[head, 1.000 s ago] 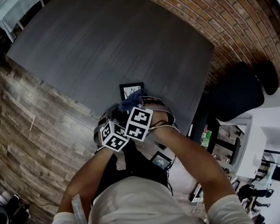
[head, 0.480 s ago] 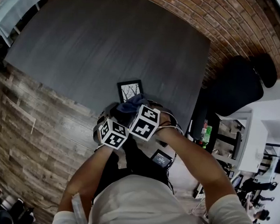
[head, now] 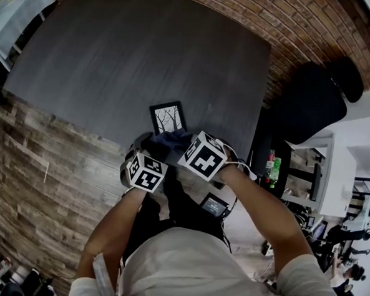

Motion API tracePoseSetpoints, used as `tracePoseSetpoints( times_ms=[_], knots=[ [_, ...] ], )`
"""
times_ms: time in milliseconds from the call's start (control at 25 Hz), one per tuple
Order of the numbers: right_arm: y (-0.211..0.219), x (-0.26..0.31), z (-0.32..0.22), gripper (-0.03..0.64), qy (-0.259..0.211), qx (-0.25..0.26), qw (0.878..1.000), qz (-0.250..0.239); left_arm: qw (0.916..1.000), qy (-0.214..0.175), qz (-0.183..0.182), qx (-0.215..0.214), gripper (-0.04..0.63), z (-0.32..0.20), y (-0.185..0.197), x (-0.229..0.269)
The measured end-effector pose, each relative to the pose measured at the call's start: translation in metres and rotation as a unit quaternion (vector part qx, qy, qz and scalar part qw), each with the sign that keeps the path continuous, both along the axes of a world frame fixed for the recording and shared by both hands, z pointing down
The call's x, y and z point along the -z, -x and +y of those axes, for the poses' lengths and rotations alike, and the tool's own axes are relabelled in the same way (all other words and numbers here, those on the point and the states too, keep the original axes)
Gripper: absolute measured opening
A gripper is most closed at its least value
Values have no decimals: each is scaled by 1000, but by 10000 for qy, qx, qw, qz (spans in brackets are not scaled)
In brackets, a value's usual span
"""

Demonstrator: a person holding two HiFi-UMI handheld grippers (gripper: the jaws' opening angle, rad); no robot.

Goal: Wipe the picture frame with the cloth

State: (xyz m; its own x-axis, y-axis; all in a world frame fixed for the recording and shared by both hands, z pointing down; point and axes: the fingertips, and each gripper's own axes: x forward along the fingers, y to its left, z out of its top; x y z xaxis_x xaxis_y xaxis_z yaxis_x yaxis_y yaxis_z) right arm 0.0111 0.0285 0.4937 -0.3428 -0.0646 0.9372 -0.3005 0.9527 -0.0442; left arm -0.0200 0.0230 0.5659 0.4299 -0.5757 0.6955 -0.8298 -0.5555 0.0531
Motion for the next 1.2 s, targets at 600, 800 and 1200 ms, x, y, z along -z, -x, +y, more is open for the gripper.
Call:
tracePoseSetpoints(
  times_ms=[600,800,1200],
  knots=[
    [-25,59,5,109,-351,-1318,9804,-1419,9846,-417,1657,372,305,41,20,87],
    [-33,87,22,110,-429,-1916,9559,-2184,9643,-741,2524,308,162,79,33,137],
    [-48,156,66,110,-793,-2616,8967,-3481,9321,-1142,3416,390,57,142,58,215]
  ],
)
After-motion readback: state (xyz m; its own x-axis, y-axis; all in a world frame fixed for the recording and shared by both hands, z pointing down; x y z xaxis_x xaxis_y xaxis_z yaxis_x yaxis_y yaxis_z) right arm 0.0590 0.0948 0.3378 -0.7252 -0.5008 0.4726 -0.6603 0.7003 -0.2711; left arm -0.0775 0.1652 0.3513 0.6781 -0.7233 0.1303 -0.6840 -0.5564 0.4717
